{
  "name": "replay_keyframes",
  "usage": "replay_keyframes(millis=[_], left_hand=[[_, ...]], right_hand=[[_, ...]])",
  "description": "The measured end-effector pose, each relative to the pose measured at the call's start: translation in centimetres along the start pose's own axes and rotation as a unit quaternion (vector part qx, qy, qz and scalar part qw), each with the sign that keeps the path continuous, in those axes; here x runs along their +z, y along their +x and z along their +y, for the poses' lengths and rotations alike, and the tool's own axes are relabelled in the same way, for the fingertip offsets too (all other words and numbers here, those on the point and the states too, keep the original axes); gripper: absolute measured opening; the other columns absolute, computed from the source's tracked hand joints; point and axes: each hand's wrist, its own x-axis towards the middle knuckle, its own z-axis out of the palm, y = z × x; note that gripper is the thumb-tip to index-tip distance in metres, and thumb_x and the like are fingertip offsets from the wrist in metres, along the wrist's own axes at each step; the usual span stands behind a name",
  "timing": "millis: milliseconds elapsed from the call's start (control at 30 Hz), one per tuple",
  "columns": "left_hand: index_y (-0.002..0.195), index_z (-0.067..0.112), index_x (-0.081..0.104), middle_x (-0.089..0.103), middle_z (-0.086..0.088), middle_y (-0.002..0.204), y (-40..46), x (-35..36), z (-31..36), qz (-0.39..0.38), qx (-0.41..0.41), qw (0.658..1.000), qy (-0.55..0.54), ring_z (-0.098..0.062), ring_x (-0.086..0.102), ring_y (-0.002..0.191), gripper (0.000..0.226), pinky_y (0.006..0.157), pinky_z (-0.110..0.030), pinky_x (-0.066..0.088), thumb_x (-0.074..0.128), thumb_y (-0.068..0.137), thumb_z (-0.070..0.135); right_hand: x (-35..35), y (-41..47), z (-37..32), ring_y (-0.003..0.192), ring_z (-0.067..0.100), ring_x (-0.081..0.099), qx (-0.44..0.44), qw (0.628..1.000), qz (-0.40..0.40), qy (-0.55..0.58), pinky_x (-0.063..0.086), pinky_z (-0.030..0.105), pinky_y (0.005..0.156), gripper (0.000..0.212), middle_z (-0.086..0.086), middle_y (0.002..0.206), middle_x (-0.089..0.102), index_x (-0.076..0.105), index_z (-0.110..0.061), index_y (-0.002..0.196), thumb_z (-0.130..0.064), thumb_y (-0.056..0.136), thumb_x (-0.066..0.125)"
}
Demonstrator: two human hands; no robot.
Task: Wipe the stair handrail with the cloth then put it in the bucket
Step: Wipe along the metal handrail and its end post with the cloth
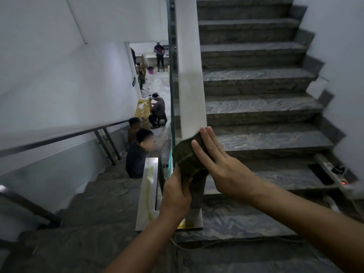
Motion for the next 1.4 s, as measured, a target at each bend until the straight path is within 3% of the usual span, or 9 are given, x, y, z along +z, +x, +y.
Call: replay_keyframes(millis=[100, 200, 400, 533, 633, 733, 900, 1167, 1400], left_hand=[[0.140, 0.004, 0.037, 0.062, -0.005, 0.122, 0.0, 0.4, -1.3, -0.026, 0.016, 0.999, -0.009, -0.010, 0.058, 0.113, 0.052, 0.093, -0.029, 0.052, 0.046, 0.093, 0.027], [0.143, 0.004, 0.030, 0.059, -0.007, 0.128, -0.1, 0.5, -2.7, -0.058, 0.025, 0.998, -0.023, -0.008, 0.057, 0.117, 0.058, 0.096, -0.030, 0.050, 0.044, 0.095, 0.032], [0.139, 0.002, 0.035, 0.061, 0.010, 0.108, -0.6, 1.2, -8.2, -0.149, 0.030, 0.988, -0.025, 0.010, 0.057, 0.101, 0.049, 0.082, -0.008, 0.048, 0.047, 0.095, 0.021], [0.150, 0.017, 0.015, 0.054, -0.006, 0.134, -1.2, 1.4, -12.4, -0.247, 0.015, 0.968, 0.036, -0.016, 0.055, 0.119, 0.071, 0.100, -0.036, 0.047, 0.045, 0.088, 0.033], [0.150, 0.007, 0.000, 0.031, -0.025, 0.149, -1.7, 1.0, -13.5, -0.291, 0.021, 0.951, 0.106, -0.037, 0.039, 0.133, 0.084, 0.108, -0.046, 0.036, 0.053, 0.085, 0.000], [0.146, -0.006, -0.005, 0.006, -0.029, 0.155, -1.8, 0.8, -13.7, -0.360, 0.040, 0.901, 0.238, -0.042, 0.015, 0.143, 0.087, 0.117, -0.047, 0.019, 0.058, 0.087, 0.004], [0.145, -0.006, -0.007, -0.007, -0.028, 0.156, -2.2, 1.1, -15.3, -0.416, 0.048, 0.794, 0.442, -0.043, -0.005, 0.144, 0.089, 0.116, -0.053, -0.001, 0.059, 0.090, 0.017], [0.145, -0.007, -0.009, -0.015, -0.030, 0.154, -3.3, -2.6, -17.8, -0.410, 0.069, 0.788, 0.455, -0.043, -0.015, 0.143, 0.083, 0.117, -0.051, -0.002, 0.052, 0.091, 0.008], [0.146, -0.004, -0.013, -0.021, -0.026, 0.154, -3.7, -6.7, -18.8, -0.393, 0.032, 0.808, 0.437, -0.039, -0.022, 0.142, 0.093, 0.115, -0.047, -0.011, 0.046, 0.091, 0.043]], right_hand=[[1.5, -1.1, -1.3, 0.116, 0.041, 0.051, 0.056, 0.996, 0.050, 0.043, 0.050, 0.034, 0.085, 0.051, 0.038, 0.150, 0.005, 0.014, 0.003, 0.145, -0.015, 0.098, 0.020], [4.1, -2.2, -2.6, 0.095, 0.033, 0.058, 0.071, 0.989, 0.103, 0.072, 0.053, 0.032, 0.077, 0.057, 0.040, 0.148, 0.002, -0.009, -0.011, 0.148, -0.026, 0.101, 0.020], [12.2, -5.3, -5.4, 0.102, 0.031, 0.050, 0.168, 0.977, 0.111, 0.066, 0.047, 0.030, 0.075, 0.063, 0.037, 0.150, 0.006, -0.013, -0.017, 0.148, -0.021, 0.100, 0.027], [16.9, -7.8, -8.3, 0.100, 0.041, 0.059, 0.303, 0.944, 0.013, 0.133, 0.047, 0.037, 0.075, 0.089, 0.015, 0.155, -0.022, -0.027, -0.034, 0.143, -0.009, 0.093, 0.043], [18.1, -8.4, -10.7, 0.128, 0.035, 0.041, 0.372, 0.908, -0.027, 0.188, 0.036, 0.026, 0.090, 0.078, 0.006, 0.154, -0.026, -0.022, -0.027, 0.144, -0.015, 0.095, 0.038], [19.8, -9.0, -12.0, 0.145, 0.028, 0.004, 0.392, 0.902, -0.069, 0.167, 0.015, 0.049, 0.116, 0.072, 0.003, 0.153, -0.022, -0.020, -0.022, 0.145, -0.014, 0.097, 0.032], [21.7, -8.8, -13.2, 0.146, 0.033, 0.000, 0.462, 0.867, -0.167, 0.079, 0.001, 0.058, 0.114, 0.064, 0.012, 0.160, -0.001, -0.001, -0.011, 0.150, -0.028, 0.098, 0.032], [22.4, -6.0, -15.9, 0.147, 0.023, -0.003, 0.553, 0.826, -0.107, 0.034, -0.008, 0.056, 0.112, 0.053, 0.007, 0.159, 0.015, 0.024, -0.014, 0.147, -0.034, 0.098, 0.023], [23.6, -3.9, -19.1, 0.144, 0.024, 0.020, 0.426, 0.897, -0.107, 0.046, 0.006, 0.051, 0.115, 0.062, 0.008, 0.153, 0.033, 0.032, -0.016, 0.143, -0.040, 0.089, 0.013]])
